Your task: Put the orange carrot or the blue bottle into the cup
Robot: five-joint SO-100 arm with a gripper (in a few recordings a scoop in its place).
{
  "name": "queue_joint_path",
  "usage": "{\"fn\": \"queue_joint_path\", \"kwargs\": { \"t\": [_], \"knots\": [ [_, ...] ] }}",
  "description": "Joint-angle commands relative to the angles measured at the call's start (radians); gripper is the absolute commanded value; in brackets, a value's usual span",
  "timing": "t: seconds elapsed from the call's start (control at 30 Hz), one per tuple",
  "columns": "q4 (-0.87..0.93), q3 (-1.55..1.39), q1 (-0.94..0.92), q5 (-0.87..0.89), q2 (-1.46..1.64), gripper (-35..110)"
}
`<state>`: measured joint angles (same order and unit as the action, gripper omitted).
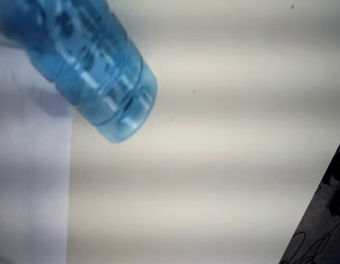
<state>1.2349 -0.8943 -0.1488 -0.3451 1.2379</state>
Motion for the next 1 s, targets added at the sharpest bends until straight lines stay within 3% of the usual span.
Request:
{"fn": "queue_joint_path", "kwargs": {
  "t": [0.0,0.27,0.6,0.97],
  "knots": [
    [0.011,0.098,-0.005,-0.020,0.067,16],
    [0.040,0.087,-0.003,-0.209,0.069,16],
    [0.238,0.087,0.051,-0.462,0.064,16],
    [0.287,0.100,0.063,-0.537,0.026,16]
  ]
}}
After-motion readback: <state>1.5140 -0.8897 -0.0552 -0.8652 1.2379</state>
